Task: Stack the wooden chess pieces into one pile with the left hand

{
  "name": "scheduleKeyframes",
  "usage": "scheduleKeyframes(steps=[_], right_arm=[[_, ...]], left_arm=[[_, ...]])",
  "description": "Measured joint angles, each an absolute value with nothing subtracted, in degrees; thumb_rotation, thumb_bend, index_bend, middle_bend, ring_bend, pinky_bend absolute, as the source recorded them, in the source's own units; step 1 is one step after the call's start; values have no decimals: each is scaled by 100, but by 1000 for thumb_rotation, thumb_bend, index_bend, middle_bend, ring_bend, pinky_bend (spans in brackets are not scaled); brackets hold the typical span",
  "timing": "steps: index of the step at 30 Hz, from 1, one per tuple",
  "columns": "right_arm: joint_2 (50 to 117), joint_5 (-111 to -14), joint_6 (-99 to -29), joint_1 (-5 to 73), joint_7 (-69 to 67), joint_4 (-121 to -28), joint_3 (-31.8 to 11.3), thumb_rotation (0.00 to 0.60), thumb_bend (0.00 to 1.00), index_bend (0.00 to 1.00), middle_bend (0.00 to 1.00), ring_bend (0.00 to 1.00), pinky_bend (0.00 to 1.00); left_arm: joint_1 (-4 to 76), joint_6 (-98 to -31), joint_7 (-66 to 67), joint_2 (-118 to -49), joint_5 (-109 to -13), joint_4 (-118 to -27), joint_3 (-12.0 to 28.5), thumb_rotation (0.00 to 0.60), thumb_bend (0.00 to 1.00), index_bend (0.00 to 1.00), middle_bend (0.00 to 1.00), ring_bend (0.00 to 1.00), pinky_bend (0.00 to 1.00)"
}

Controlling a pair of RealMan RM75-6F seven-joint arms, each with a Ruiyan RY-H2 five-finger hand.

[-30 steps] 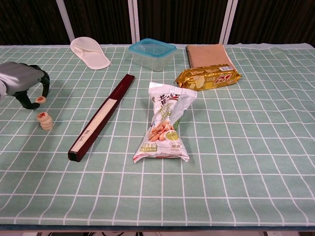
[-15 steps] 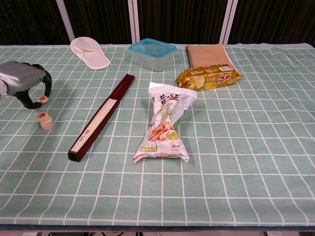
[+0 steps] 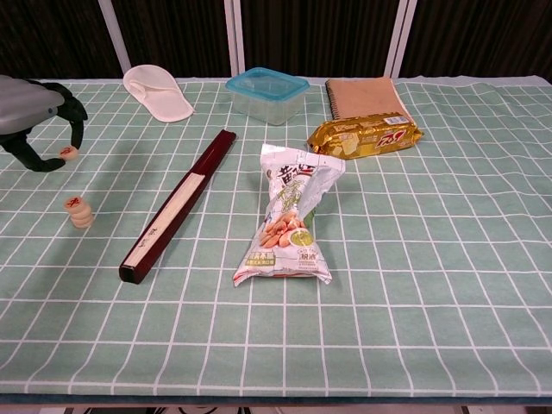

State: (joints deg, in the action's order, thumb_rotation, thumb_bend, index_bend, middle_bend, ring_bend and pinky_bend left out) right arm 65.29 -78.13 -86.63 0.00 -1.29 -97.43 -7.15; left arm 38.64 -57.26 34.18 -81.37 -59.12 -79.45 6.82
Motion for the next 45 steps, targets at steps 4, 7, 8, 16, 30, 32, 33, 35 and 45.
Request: scheduleKeyframes(steps=[4,7,8,16,30,32,33,35,45], right_arm=[[6537,-7829,-8677,5,-110,-9742,-718,600,205,114,69,59,0],[6538,-7821,-8672,5,-110,-9743,-718,600,205,114,69,59,0],[6538,-7823,-8674,6,-111,-9743,-720,600,204,114,69,59,0],[6531,-7814,-8686,-1,-131,-9738,-729,600,204,114,69,59,0],[6520,-7793,-8676,0,-142,-9739,-738,600,205,114,69,59,0],[6512,-7790,-8677,-2,-147,-9740,-740,600,205,114,69,59,0],[6511,-7788,-8675,-2,-152,-9739,-740,600,205,114,69,60,0],[6512,-7787,-8672,0,-155,-9737,-741,600,205,114,69,60,0],[6512,-7790,-8678,-2,-154,-9743,-742,600,205,114,69,59,0]], left_arm=[[3723,-5970,3425,-7789,-6256,-8558,517,600,355,496,168,0,89],[3625,-6093,3439,-7597,-6504,-8875,366,600,354,496,168,0,89],[3598,-6124,3445,-7566,-6567,-8947,320,600,354,496,168,0,88],[3439,-6168,3510,-7564,-6799,-9160,26,600,354,488,165,0,88],[3429,-6173,3743,-7967,-6852,-8842,29,600,354,476,160,0,88],[3426,-6180,3784,-8018,-6844,-8798,35,600,354,473,160,0,88],[3424,-6186,3790,-8030,-6841,-8789,41,600,354,471,160,0,87],[3421,-6200,3822,-8045,-6836,-8768,53,600,353,464,159,0,87],[3415,-6193,3939,-8074,-6790,-8766,75,600,348,420,149,0,87]])
